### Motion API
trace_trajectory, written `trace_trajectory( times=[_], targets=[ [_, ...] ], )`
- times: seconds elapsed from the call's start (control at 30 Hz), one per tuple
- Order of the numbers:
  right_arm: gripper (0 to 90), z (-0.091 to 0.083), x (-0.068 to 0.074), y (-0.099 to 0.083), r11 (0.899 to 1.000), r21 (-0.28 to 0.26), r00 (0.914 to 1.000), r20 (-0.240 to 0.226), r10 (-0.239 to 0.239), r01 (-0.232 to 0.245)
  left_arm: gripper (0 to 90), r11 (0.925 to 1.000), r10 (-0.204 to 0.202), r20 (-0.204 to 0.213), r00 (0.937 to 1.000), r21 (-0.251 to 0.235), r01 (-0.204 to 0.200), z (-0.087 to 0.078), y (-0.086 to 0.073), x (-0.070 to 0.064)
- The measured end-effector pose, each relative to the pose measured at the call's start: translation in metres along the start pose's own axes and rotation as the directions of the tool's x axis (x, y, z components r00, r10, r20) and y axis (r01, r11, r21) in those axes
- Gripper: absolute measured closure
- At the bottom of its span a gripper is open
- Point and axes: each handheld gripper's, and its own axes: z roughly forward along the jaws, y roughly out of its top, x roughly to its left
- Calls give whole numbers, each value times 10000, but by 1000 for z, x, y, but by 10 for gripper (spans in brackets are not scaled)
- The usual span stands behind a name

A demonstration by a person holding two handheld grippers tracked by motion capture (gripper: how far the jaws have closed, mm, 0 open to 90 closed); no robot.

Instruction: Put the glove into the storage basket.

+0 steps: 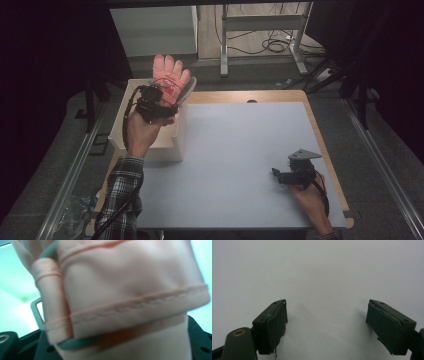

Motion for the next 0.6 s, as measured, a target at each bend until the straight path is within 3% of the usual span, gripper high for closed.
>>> trace_trajectory(
  times=[0.33,0.6],
  targets=[
    [175,0,0,0,10000,1,10000,12,-4,4,422,9967,-792,-340,9963,157,798,12,-27,30],
    [175,0,0,0,10000,1,10000,12,-1,1,419,9918,-1126,-482,9925,547,1151,39,-42,36]
  ],
)
